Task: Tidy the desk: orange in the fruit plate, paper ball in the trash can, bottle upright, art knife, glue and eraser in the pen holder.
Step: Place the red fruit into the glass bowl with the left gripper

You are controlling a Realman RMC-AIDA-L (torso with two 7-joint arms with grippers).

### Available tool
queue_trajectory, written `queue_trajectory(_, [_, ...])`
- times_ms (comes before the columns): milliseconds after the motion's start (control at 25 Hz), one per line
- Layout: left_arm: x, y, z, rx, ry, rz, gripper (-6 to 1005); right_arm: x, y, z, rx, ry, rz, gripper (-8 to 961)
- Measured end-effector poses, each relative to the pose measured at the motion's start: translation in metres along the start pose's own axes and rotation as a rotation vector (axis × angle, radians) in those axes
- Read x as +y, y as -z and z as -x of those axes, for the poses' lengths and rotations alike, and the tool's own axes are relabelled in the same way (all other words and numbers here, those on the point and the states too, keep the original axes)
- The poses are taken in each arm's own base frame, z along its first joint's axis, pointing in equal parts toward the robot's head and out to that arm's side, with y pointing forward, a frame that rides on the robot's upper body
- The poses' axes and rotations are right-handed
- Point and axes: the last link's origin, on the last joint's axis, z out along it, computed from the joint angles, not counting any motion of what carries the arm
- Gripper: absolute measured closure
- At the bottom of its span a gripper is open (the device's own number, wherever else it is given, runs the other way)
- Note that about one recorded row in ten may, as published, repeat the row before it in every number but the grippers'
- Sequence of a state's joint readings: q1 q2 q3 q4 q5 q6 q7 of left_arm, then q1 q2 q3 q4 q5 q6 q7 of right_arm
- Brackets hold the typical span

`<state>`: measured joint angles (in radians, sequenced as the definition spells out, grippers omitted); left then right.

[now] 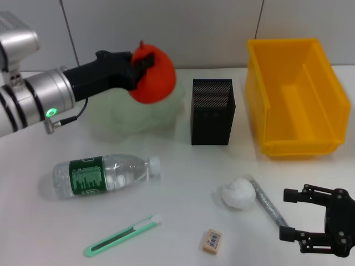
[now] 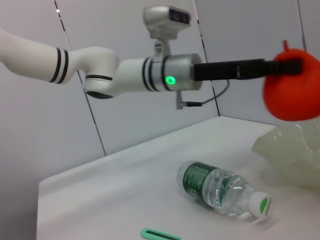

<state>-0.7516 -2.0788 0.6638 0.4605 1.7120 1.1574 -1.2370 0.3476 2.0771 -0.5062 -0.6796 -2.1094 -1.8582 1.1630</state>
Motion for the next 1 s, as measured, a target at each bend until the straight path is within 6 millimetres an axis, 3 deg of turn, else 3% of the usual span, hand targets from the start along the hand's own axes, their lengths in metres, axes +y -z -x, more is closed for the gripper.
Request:
queue_trajectory(280, [-0.018, -0.02, 0.0, -0.06, -0.008, -0.15, 939, -0.001, -0.002, 0.001, -0.001, 0.002, 0.008, 141])
queue_trajectory(680, [-0.026, -0.028, 0.005, -0.113, -0.016, -0.233, 803, -0.004, -0.004, 0.003, 0.001, 0.021, 0.001, 141])
queue_trajectory(880, [-0.03, -0.028, 0.005, -0.109, -0.01, -0.262, 568, -0.005, -0.005, 0.005, 0.001, 0.025, 0.002, 141])
queue_trajectory(1000, [-0.03, -0.027, 0.005, -0.102, -0.007, -0.268, 515, -0.005, -0.006, 0.005, 0.002, 0.026, 0.001, 141])
